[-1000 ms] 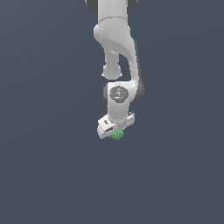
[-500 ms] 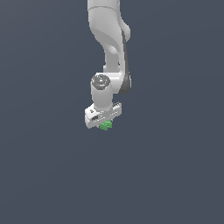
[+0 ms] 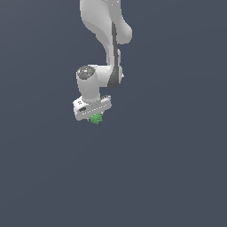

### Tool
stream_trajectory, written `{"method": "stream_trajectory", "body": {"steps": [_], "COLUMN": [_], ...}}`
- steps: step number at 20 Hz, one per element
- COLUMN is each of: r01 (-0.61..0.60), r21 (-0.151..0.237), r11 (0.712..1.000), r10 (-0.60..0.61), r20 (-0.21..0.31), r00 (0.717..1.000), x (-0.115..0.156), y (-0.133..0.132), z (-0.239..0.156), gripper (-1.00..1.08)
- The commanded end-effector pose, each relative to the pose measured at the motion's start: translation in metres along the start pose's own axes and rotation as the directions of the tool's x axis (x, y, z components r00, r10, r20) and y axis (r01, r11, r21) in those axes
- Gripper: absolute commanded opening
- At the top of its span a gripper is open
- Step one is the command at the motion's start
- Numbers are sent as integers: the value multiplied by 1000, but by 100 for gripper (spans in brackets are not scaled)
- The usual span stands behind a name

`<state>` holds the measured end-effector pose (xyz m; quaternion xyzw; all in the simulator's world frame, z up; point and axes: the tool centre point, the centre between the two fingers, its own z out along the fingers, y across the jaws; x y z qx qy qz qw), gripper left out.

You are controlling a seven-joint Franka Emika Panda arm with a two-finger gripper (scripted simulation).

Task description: Pick up the object and move it to a goal position.

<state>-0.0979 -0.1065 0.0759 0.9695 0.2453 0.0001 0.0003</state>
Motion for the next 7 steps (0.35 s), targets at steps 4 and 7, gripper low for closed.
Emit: {"method": "stream_trajectory", "body": {"steps": [4, 7], "r01": [1, 1], "r21": [0, 0], "r11": [1000, 1000], "r10": [-1, -1], "r20": [0, 0], "r00": [1000, 1000], "x": [-18, -20], "y": [10, 11], "z": [-4, -5], "gripper": [-100, -100]}}
